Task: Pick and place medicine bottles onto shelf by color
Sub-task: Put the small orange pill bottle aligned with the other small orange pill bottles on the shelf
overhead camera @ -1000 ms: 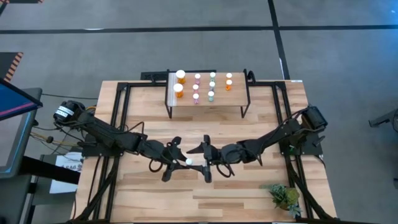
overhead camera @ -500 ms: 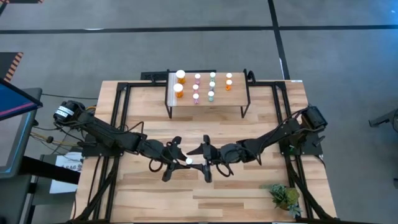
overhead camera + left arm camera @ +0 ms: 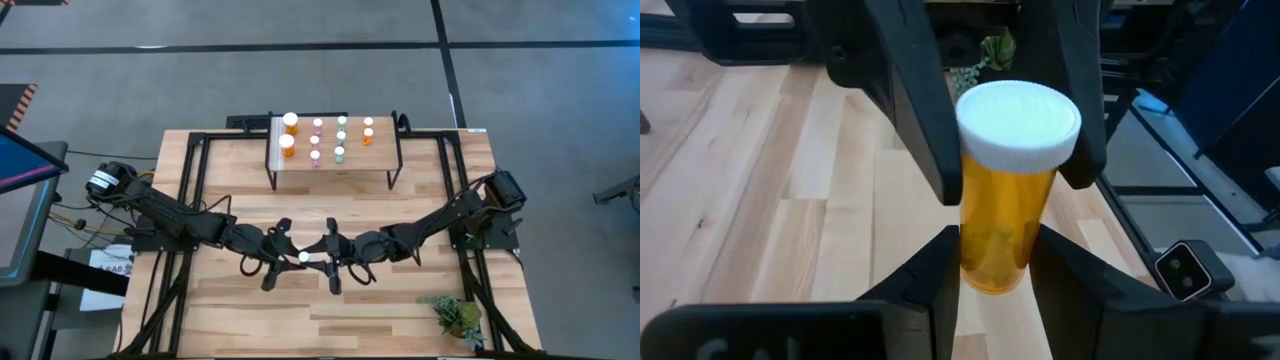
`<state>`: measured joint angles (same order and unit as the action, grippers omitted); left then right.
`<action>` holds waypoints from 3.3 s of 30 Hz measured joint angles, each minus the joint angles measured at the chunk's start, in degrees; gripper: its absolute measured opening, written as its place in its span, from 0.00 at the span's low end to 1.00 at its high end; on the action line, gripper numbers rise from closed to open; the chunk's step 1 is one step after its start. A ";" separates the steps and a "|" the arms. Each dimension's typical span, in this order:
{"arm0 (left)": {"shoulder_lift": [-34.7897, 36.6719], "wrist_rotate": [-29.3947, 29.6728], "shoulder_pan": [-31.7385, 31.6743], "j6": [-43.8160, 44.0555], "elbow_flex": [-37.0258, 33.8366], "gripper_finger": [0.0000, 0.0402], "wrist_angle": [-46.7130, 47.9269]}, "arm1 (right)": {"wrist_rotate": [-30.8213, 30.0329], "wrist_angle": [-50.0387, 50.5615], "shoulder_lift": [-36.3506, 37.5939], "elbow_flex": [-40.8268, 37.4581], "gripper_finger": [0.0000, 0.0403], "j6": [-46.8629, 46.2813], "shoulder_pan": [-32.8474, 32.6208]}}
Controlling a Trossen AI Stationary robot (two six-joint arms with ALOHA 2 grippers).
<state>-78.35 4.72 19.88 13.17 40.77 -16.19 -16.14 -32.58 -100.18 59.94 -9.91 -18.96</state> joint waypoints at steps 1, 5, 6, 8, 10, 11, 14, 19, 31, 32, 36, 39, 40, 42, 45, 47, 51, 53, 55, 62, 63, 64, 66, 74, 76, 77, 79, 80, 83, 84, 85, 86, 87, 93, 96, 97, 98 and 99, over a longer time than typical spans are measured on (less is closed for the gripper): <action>0.00 0.14 0.00 -0.01 0.00 0.25 0.03 | 0.00 0.00 0.00 0.00 0.38 0.30 0.00; 0.00 0.69 0.00 -0.52 0.00 0.25 0.24 | -0.02 0.02 0.00 0.00 0.35 1.30 0.00; 0.00 0.69 0.00 -0.52 0.00 0.25 0.24 | -0.02 0.02 0.00 0.00 0.34 1.34 0.00; 0.00 0.70 0.00 -0.58 0.00 0.25 0.22 | -0.04 0.02 0.00 0.00 0.34 1.35 0.00; 0.00 0.81 0.00 -0.77 0.00 0.25 0.22 | -0.04 0.02 0.00 0.00 0.35 1.35 0.00; 0.00 1.23 0.01 -1.14 0.00 0.25 0.24 | -0.06 0.02 0.00 0.00 0.35 1.37 0.00; 0.00 1.91 0.04 -1.57 0.00 0.26 0.44 | -0.11 0.04 0.00 -0.02 0.36 1.39 0.00; 0.00 2.01 0.04 -1.73 0.00 0.32 0.56 | -0.31 0.04 0.00 -0.04 0.35 1.35 0.00; 0.15 6.68 0.00 -3.89 -0.02 0.45 5.62 | -0.42 2.03 0.99 -0.07 0.36 0.71 1.14; 0.70 6.68 0.00 -4.20 -0.02 0.45 7.04 | -0.43 3.22 1.38 -0.07 0.36 0.52 1.30; 4.61 8.44 0.00 -4.10 -0.07 0.45 14.07 | -0.44 6.63 3.15 -0.07 0.36 -0.18 2.09; 8.52 12.20 0.24 -3.09 -0.46 0.45 17.94 | -0.44 9.37 5.15 -0.07 0.36 -0.16 3.02; 9.99 13.26 0.48 -3.06 -0.99 0.45 18.25 | -0.42 9.62 5.68 -0.07 0.35 -0.16 3.44; 12.91 15.10 1.09 -3.06 -2.72 0.45 18.47 | -0.44 10.96 7.02 -0.07 0.35 -0.15 4.39; 17.51 17.27 1.41 -2.96 -5.46 0.45 18.27 | -0.44 13.78 10.06 -0.07 0.36 -0.11 6.20; 20.51 18.26 1.40 -2.45 -7.45 0.45 17.51 | -0.56 16.69 12.45 -0.06 0.36 -0.11 7.64; 25.73 18.71 1.46 -1.45 -11.08 0.45 15.31 | -4.02 20.95 17.05 -1.89 0.36 -0.12 10.61; 27.54 18.78 1.44 -1.43 -12.16 0.45 14.08 | -6.06 21.60 19.65 -4.33 0.35 -0.22 12.22; 28.99 18.73 1.44 -1.42 -12.94 0.45 13.65 | -8.68 21.36 22.27 -7.18 0.35 -0.71 13.64; 29.56 18.65 1.44 -1.38 -13.84 0.45 11.58 | -16.35 10.40 31.48 -22.02 0.36 -3.61 18.40; 29.48 18.63 1.44 -1.38 -13.84 0.45 11.46 | -17.10 7.31 32.37 -24.25 0.36 -3.51 18.99; 29.47 18.65 1.42 -1.38 -13.84 0.45 11.51 | -17.58 4.88 33.14 -26.29 0.36 -3.11 19.62; 29.48 18.72 1.40 -1.42 -13.84 0.45 11.26 | -19.39 1.44 34.00 -29.13 0.35 -1.54 20.96; 29.49 19.04 1.40 -1.49 -13.84 0.45 10.34 | -21.61 2.10 34.34 -30.36 0.37 0.99 27.01; 29.49 19.11 1.40 -1.51 -13.84 0.45 10.29 | -21.59 2.09 34.34 -30.36 0.37 1.60 28.81; 29.46 19.09 1.40 -1.57 -13.84 0.45 10.29 | -21.59 2.11 34.34 -30.36 0.37 1.74 29.76; 29.19 19.09 1.40 -1.77 -13.84 0.45 10.21 | -21.40 2.22 34.23 -30.36 0.37 0.94 31.40; 29.14 19.09 1.40 -1.78 -13.84 0.45 10.33 | -20.96 1.95 33.82 -30.36 0.37 0.51 32.05; 28.62 19.13 1.40 -1.99 -13.84 0.45 9.84 | -18.00 2.32 32.41 -30.38 0.37 -0.40 33.50; 28.41 19.11 1.40 -1.99 -13.84 0.45 9.90 | -16.87 2.01 31.89 -30.35 0.37 -0.54 33.81; 28.39 19.07 1.40 -2.07 -13.86 0.45 10.05 | -15.88 1.90 31.20 -30.34 0.37 -0.59 34.16; 28.34 19.09 1.40 -2.16 -13.84 0.45 9.71 | -15.13 1.89 30.28 -30.34 0.38 -0.57 34.41; 28.02 19.14 1.40 -2.16 -13.80 0.45 9.39 | -14.40 2.13 29.34 -30.34 0.38 -0.54 34.59; 26.52 19.05 1.38 -2.21 -13.80 0.45 8.79 | -14.10 -0.50 25.98 -30.18 0.37 0.65 35.30; 26.00 19.15 1.35 -2.21 -13.78 0.45 8.25 | -14.08 -0.76 25.86 -30.18 0.37 0.52 35.63; 25.77 19.34 1.29 -2.33 -13.77 0.45 8.40 | -14.08 -0.71 25.94 -30.18 0.37 0.52 35.63; 25.73 19.46 1.29 -2.59 -13.86 0.45 8.83 | -14.00 -0.66 26.07 -30.18 0.37 0.42 35.63; 25.74 19.50 1.29 -2.67 -13.89 0.45 8.67 | -13.95 -0.66 26.10 -30.18 0.37 0.39 35.63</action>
<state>-52.61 24.22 21.17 10.50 26.88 -7.52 -30.09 -33.23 -74.08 29.76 -9.52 16.67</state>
